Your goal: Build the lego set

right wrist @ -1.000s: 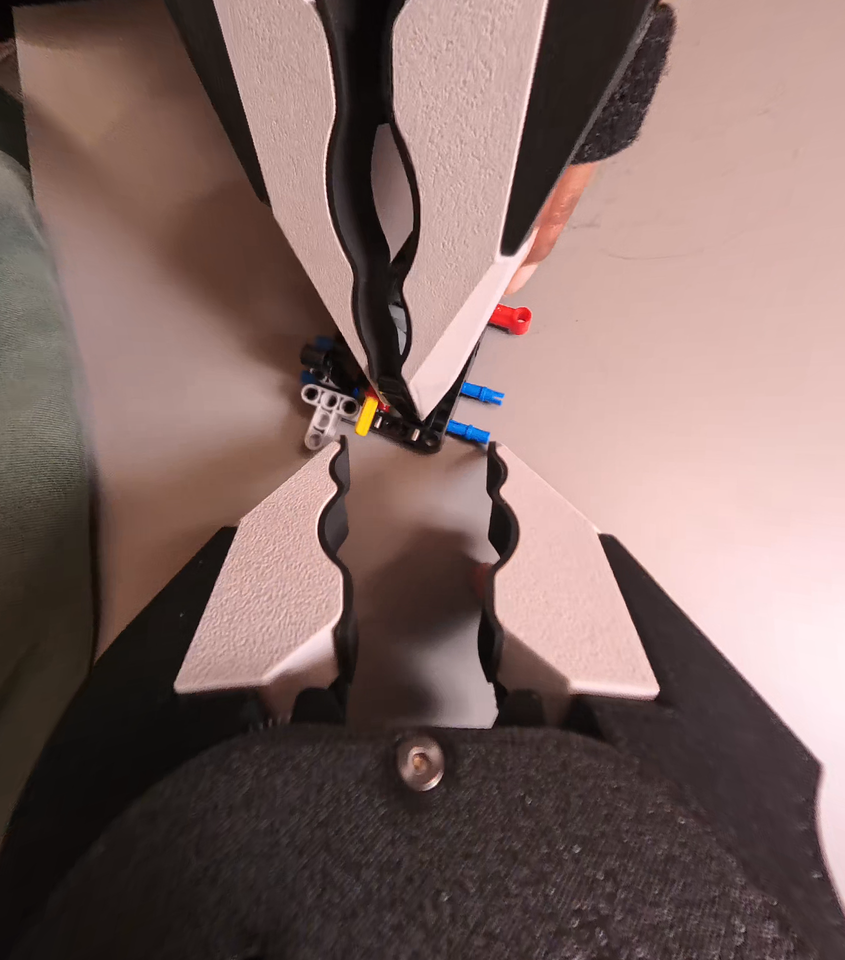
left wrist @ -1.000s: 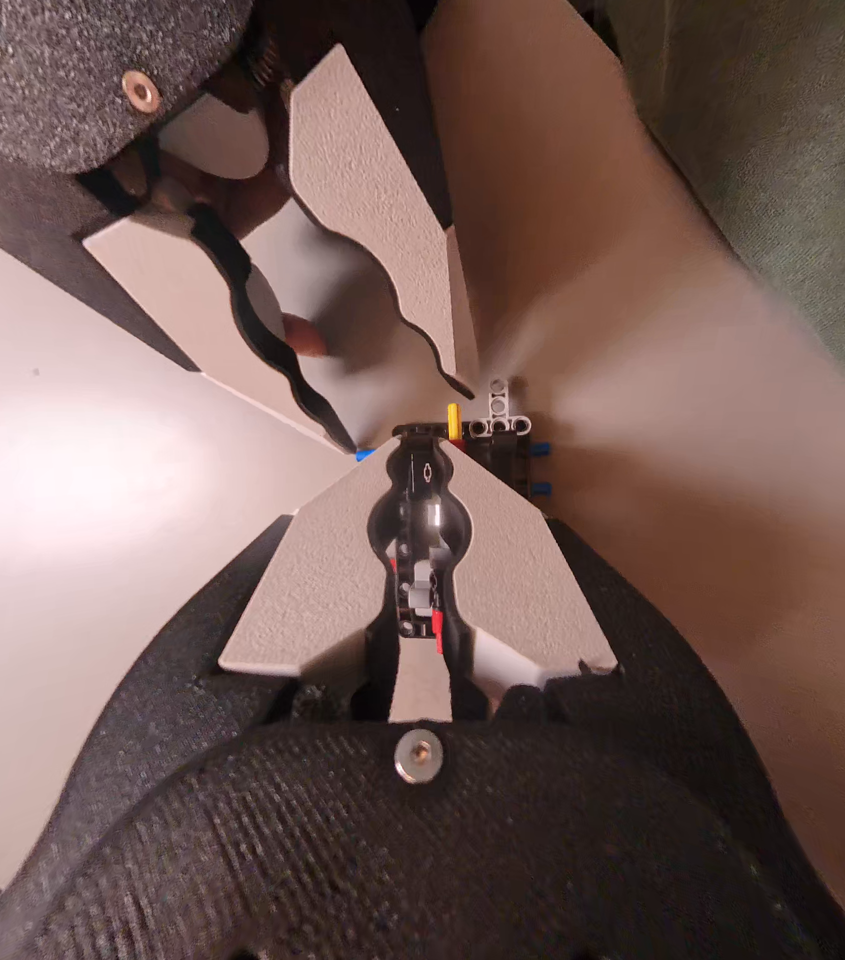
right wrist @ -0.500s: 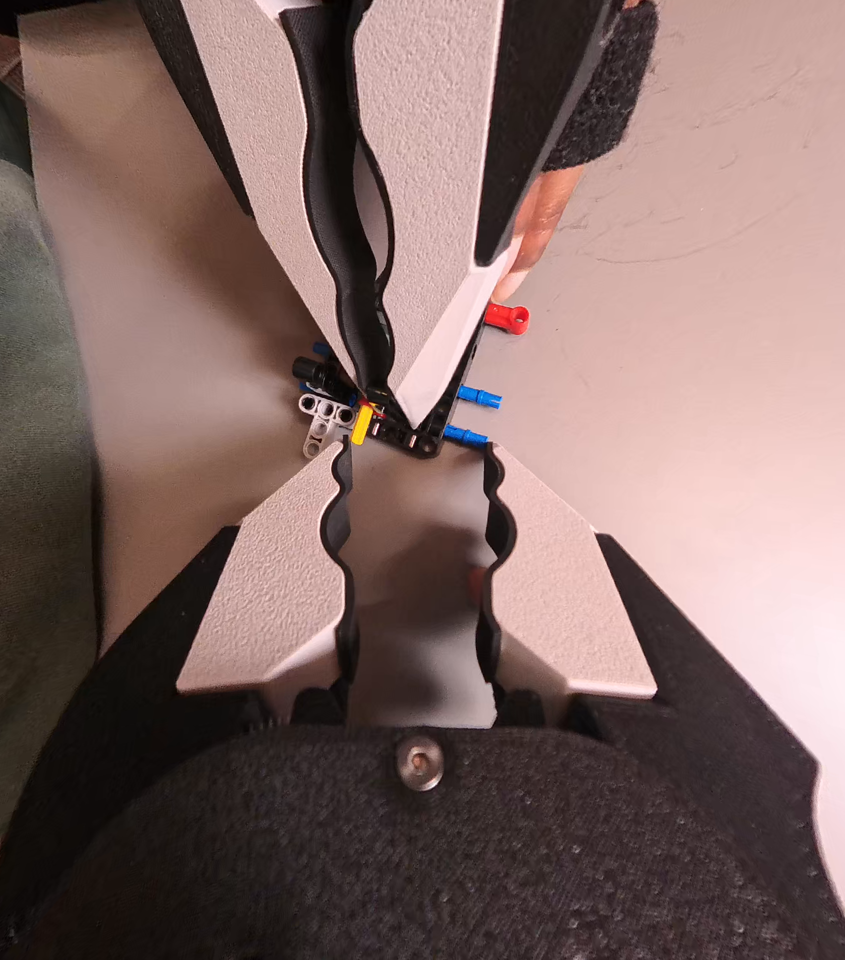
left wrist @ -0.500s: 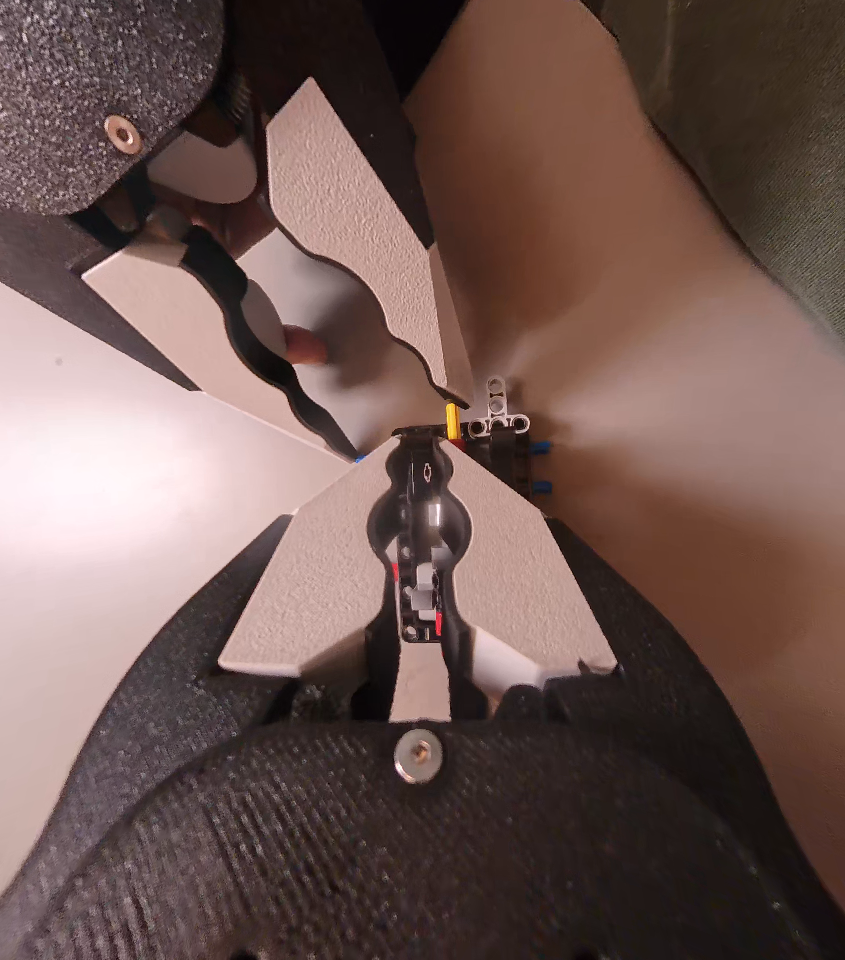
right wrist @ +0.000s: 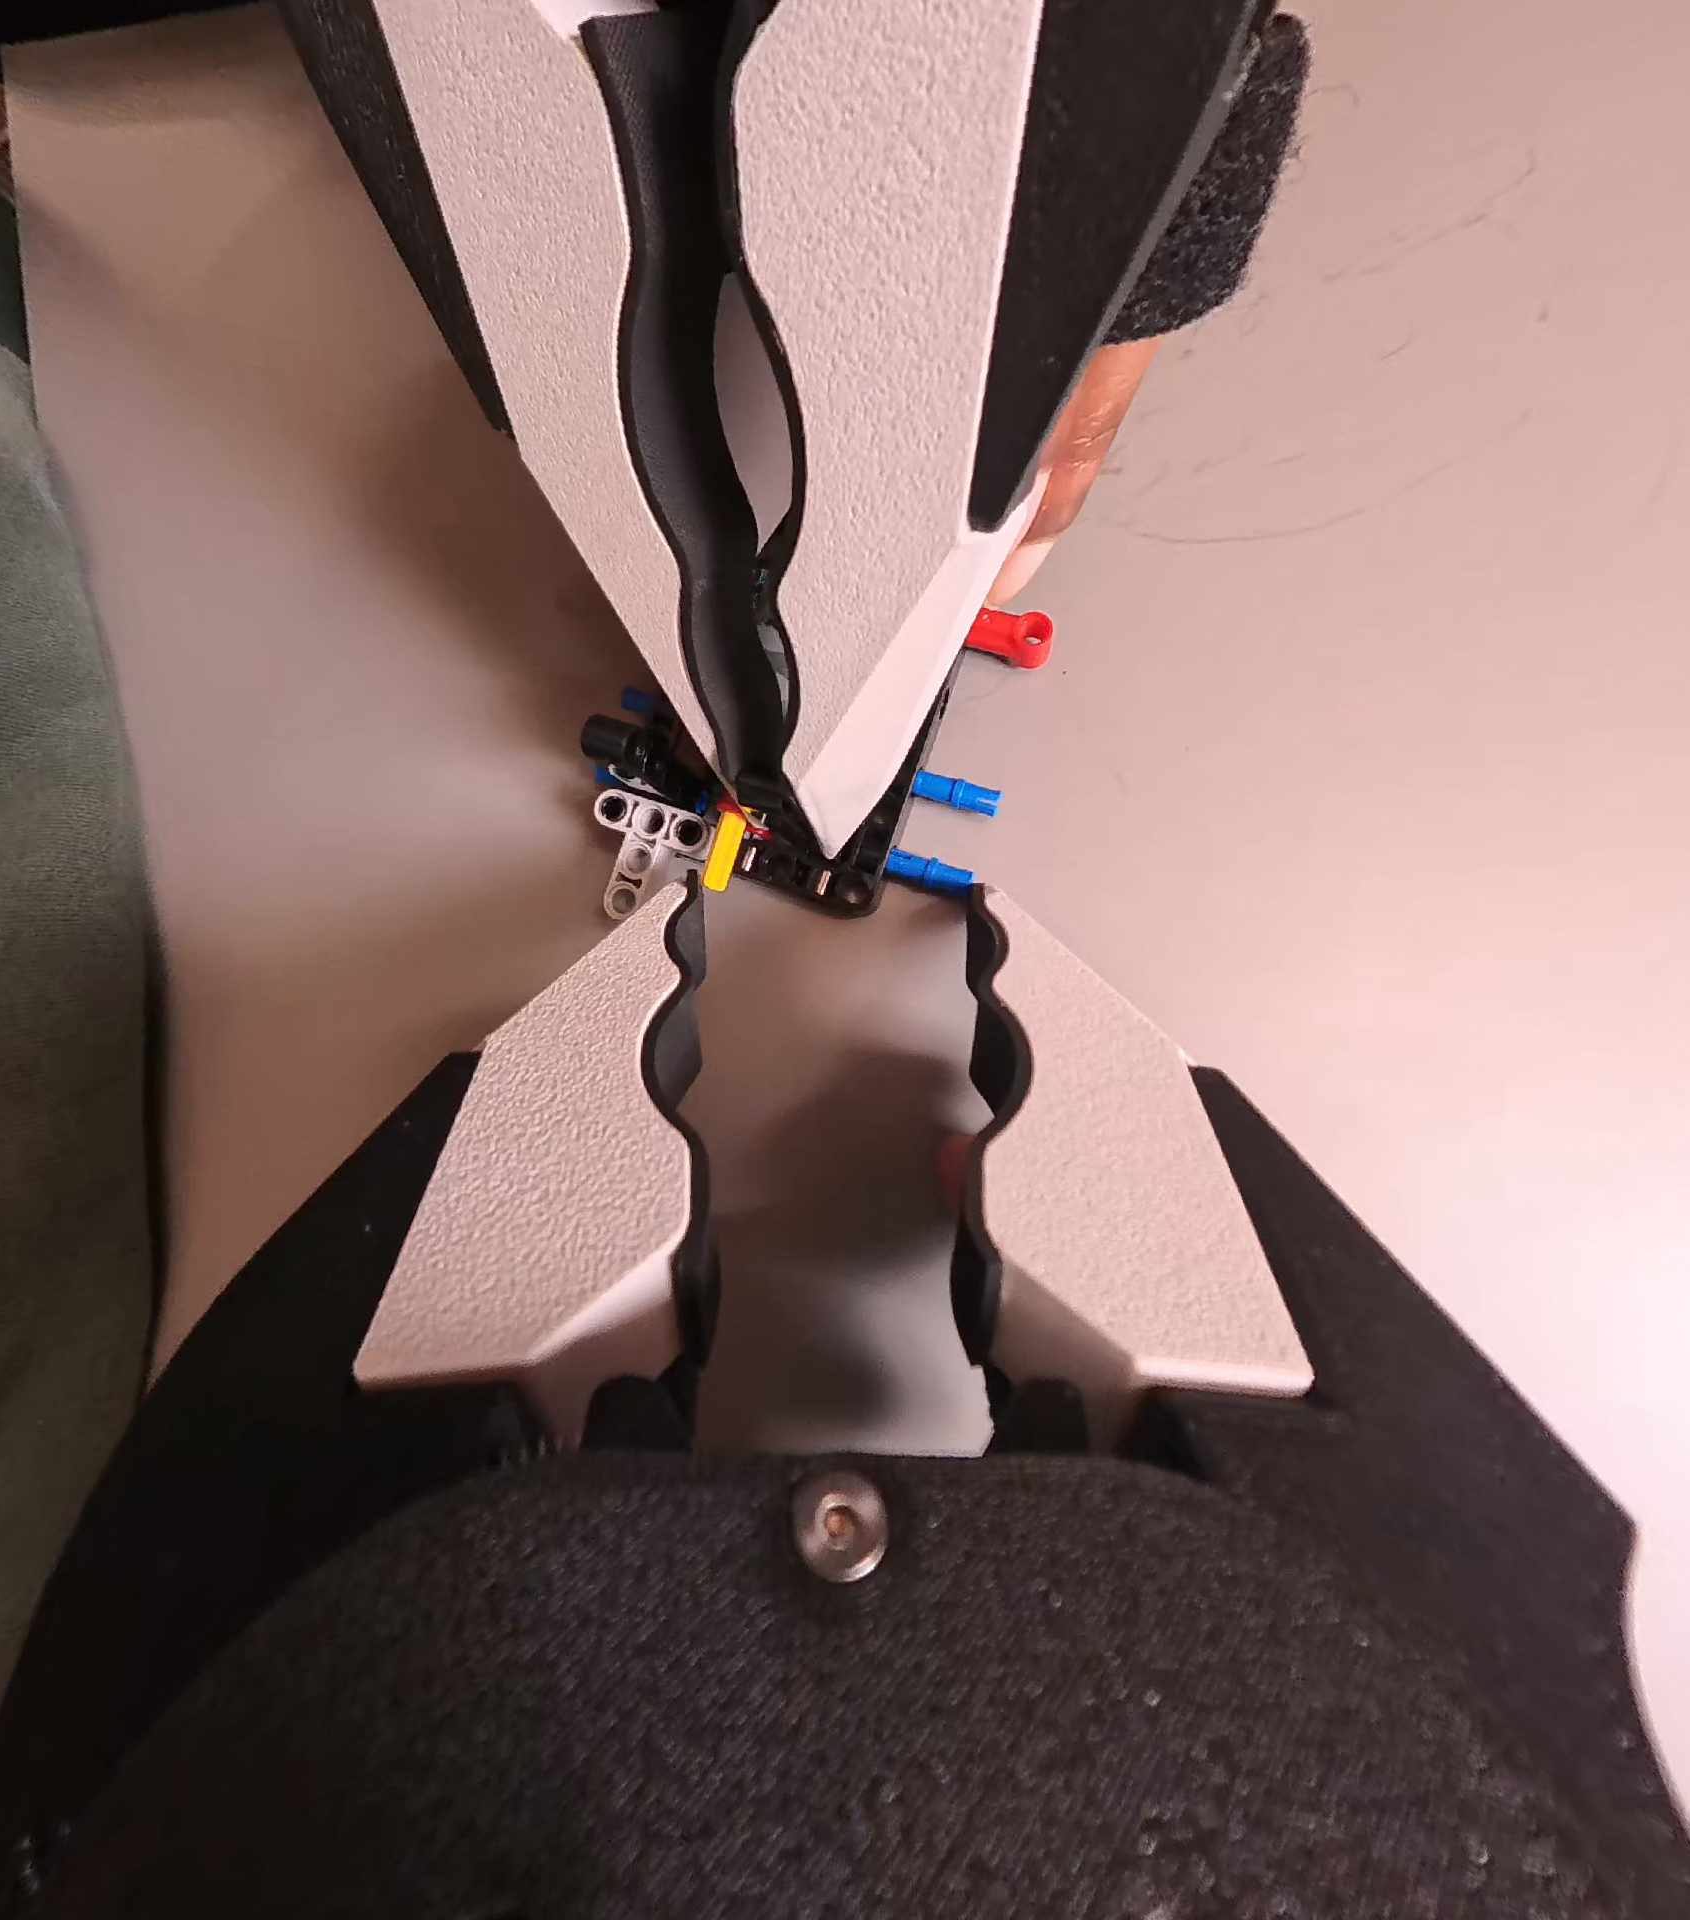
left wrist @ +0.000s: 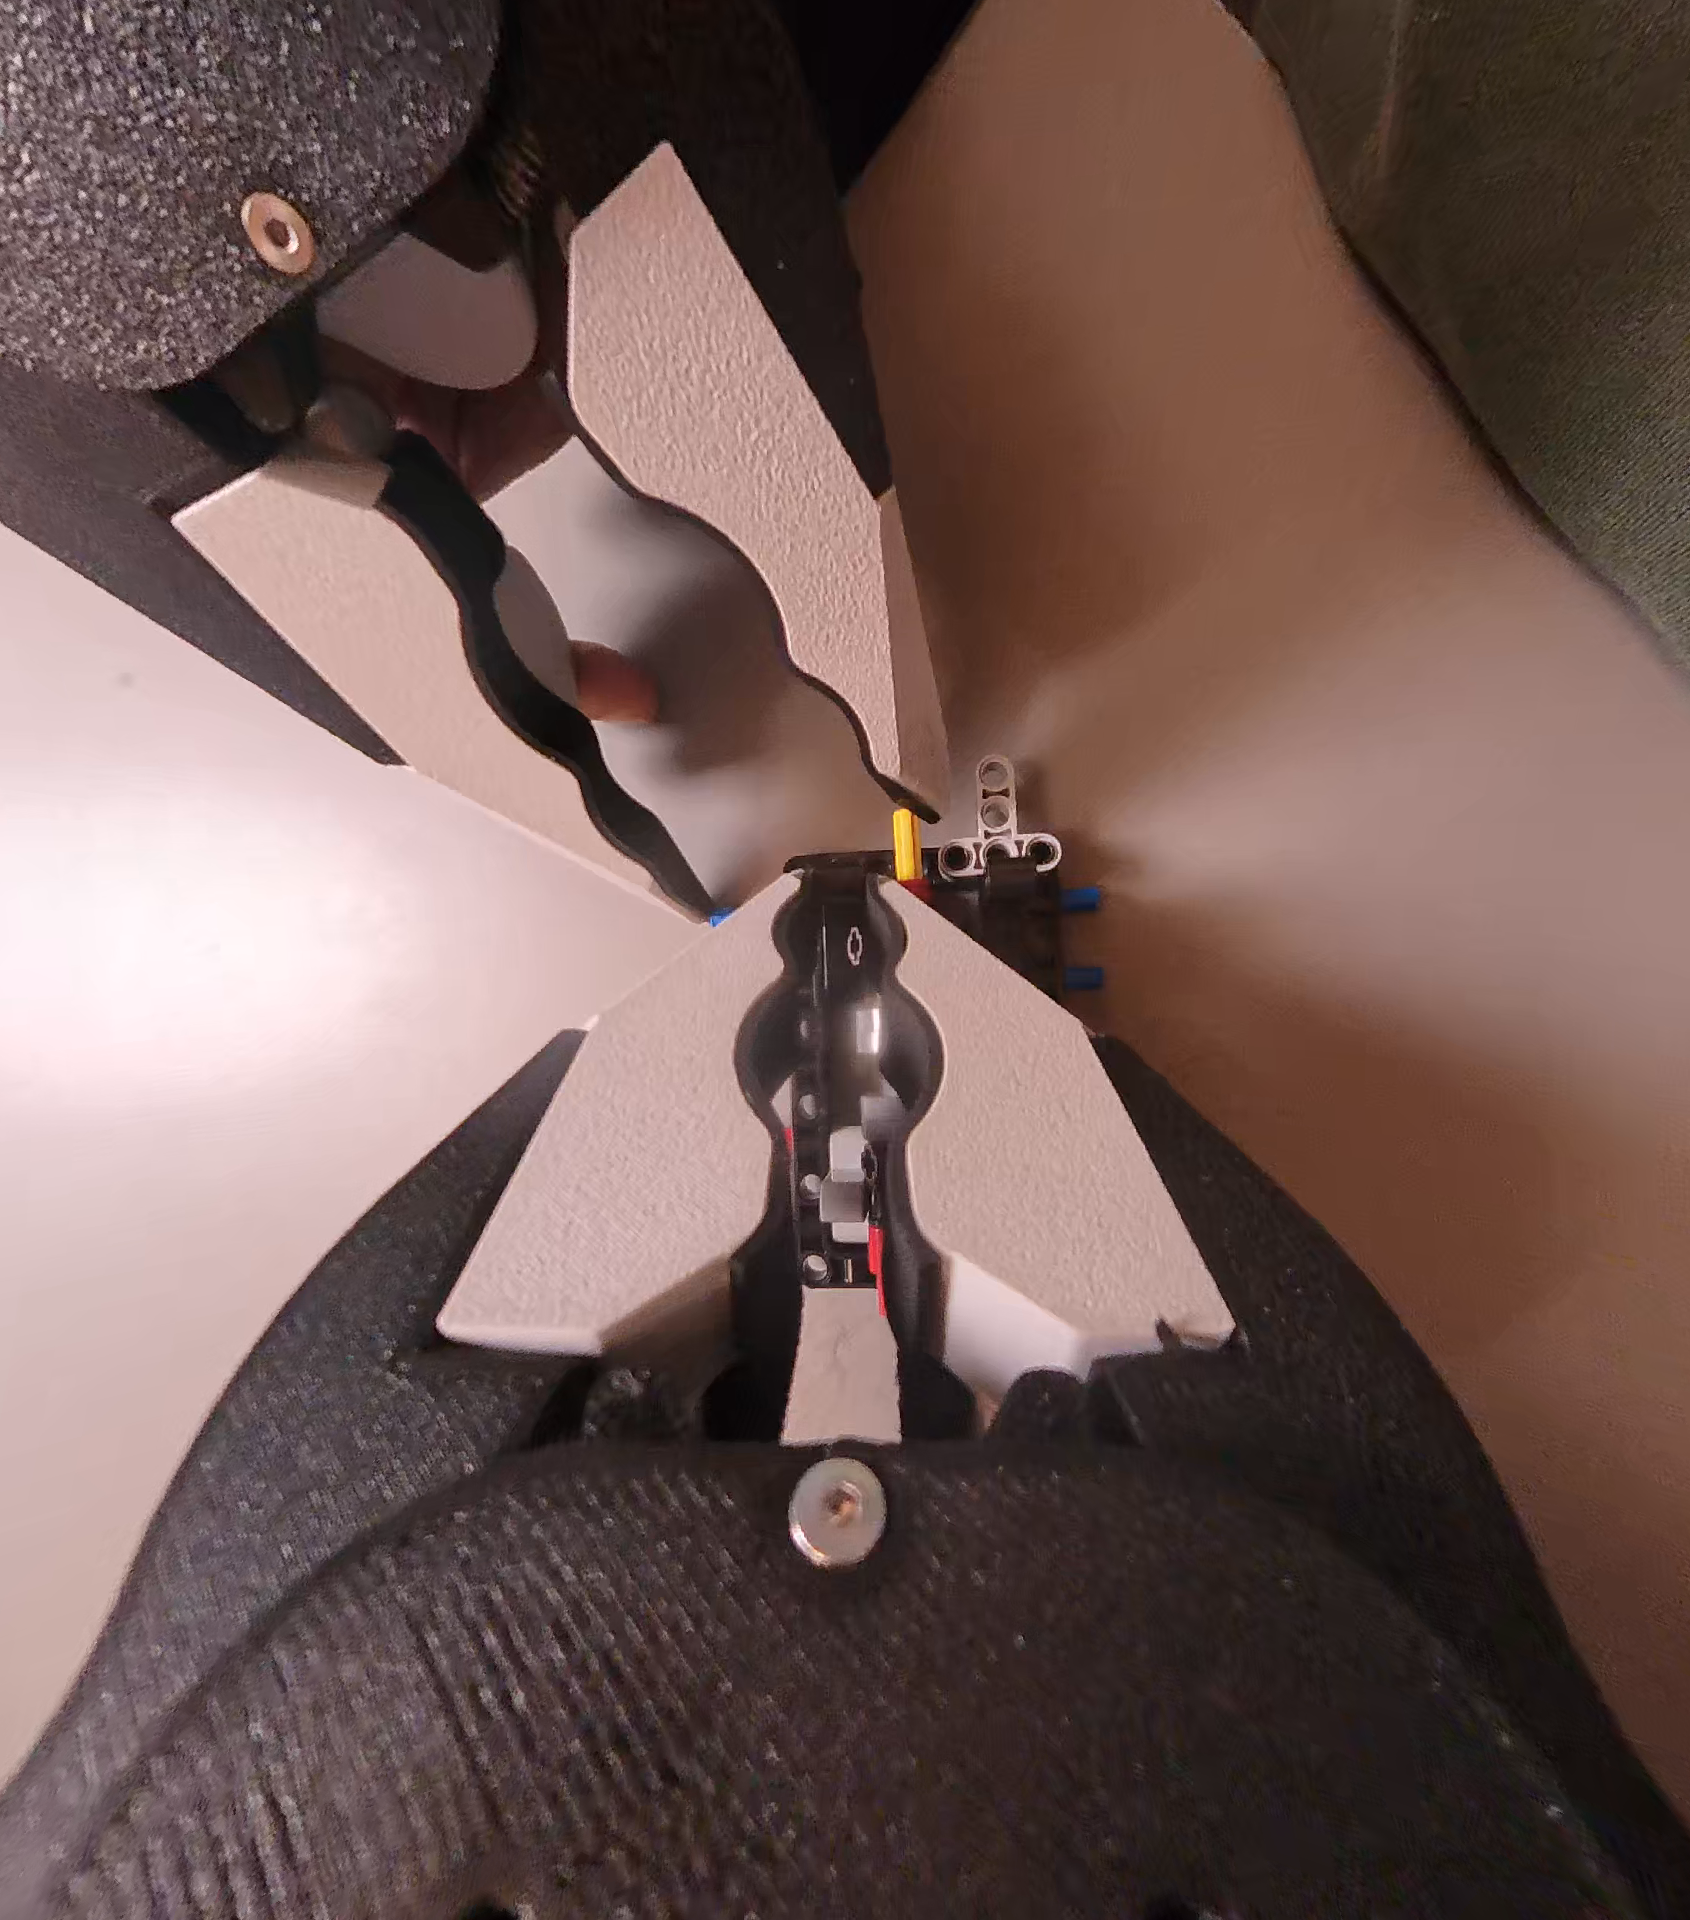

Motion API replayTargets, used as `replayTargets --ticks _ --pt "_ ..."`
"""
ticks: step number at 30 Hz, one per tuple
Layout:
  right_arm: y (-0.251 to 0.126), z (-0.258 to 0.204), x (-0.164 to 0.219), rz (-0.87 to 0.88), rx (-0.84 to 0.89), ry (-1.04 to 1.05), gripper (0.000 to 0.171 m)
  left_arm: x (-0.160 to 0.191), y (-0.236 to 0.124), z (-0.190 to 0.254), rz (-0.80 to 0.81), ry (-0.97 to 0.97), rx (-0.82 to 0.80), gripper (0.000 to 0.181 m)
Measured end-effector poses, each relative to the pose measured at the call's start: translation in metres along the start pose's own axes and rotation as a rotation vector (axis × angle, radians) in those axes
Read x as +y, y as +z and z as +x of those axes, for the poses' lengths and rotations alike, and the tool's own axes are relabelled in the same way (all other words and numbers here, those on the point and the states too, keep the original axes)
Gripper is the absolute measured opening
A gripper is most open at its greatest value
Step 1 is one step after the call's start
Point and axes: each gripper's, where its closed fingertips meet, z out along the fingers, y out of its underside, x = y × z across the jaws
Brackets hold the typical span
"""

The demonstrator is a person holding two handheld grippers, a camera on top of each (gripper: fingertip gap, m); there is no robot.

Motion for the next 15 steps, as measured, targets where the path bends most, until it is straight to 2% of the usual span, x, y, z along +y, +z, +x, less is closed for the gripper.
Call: replayTargets --ticks 15 --pt "0.0005 0.0026 -0.0017 0.010 0.013 0.007 0.049 0.0008 0.0001 -0.0017 -0.004 0.002 -0.003 0.006"
